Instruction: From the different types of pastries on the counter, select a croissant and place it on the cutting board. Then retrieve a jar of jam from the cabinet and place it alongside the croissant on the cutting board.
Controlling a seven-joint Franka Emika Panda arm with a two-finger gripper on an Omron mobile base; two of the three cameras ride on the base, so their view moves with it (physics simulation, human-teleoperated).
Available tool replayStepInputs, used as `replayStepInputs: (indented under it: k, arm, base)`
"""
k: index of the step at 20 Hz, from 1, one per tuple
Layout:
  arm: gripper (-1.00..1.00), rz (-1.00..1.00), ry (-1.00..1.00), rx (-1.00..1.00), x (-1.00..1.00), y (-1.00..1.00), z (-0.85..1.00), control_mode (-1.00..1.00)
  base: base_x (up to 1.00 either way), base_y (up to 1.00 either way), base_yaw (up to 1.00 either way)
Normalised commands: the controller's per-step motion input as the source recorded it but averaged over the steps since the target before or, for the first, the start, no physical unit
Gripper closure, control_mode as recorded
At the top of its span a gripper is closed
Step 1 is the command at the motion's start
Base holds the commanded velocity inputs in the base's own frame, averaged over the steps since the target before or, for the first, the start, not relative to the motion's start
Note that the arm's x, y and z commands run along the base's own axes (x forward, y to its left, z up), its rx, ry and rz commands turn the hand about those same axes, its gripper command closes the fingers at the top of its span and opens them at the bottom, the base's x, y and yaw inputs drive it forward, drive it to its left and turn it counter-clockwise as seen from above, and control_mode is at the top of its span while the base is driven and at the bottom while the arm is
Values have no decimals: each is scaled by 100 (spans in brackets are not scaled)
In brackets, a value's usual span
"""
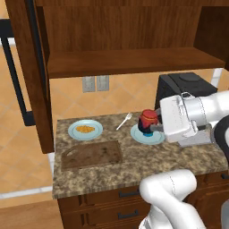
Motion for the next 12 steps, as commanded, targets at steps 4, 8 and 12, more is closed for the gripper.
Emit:
replayStepInputs:
  k: [4,8,12]
  arm:
    - [100,5,34,0,17,8,-21,-100]
    - [100,2,21,0,67,28,-38,-100]
    - [100,0,0,0,87,43,-57,-100]
  base:
    - [0,0,0]
    - [0,0,0]
    - [0,0,0]
